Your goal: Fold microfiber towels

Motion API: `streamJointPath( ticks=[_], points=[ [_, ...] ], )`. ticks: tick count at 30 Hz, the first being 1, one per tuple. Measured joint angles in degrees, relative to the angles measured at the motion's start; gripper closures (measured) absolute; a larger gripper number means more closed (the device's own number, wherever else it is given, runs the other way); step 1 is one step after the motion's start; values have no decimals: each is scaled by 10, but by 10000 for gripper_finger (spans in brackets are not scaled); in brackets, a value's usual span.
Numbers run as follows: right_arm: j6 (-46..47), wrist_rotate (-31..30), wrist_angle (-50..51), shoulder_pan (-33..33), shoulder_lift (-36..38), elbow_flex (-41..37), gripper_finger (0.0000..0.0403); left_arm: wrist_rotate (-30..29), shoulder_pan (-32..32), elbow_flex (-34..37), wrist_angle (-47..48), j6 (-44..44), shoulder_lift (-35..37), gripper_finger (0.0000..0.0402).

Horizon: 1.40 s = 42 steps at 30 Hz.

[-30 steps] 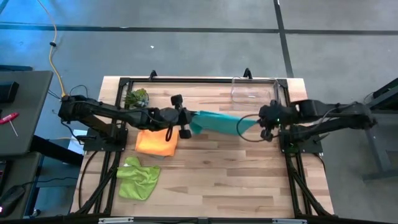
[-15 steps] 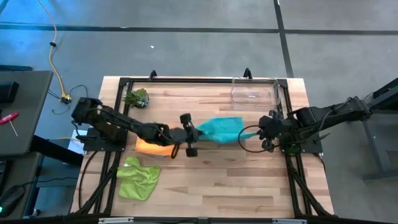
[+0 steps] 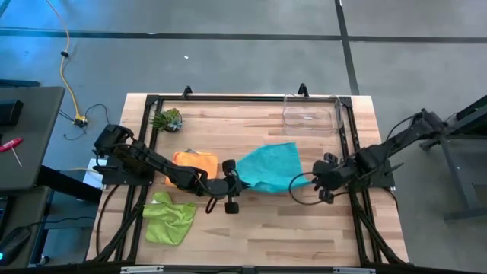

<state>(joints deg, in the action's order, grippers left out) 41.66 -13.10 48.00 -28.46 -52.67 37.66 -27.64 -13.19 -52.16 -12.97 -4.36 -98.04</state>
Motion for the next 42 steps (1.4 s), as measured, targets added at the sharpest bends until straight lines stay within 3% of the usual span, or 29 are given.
streamJointPath(
  ticks=[10, 22, 29, 35, 39, 42],
  points=[
    [21, 76, -7, -30, -77, 0, 403, 66, 0, 0, -5, -26, -19, 402],
    [118, 93, -64, -52, -161, 0, 403, 102, -12, 0, -8, -59, -71, 401],
    [161, 98, -106, -68, -212, 0, 403, 168, -13, 0, -6, -75, -84, 401],
    [170, 102, -133, -70, -241, 1, 403, 163, -13, 0, -6, -76, -84, 399],
    [173, 106, -136, -67, -240, 1, 394, 167, -13, -4, 2, -76, -84, 372],
    [163, 120, -133, -63, -228, 1, 359, 167, -11, -15, 22, -75, -76, 334]
  ],
)
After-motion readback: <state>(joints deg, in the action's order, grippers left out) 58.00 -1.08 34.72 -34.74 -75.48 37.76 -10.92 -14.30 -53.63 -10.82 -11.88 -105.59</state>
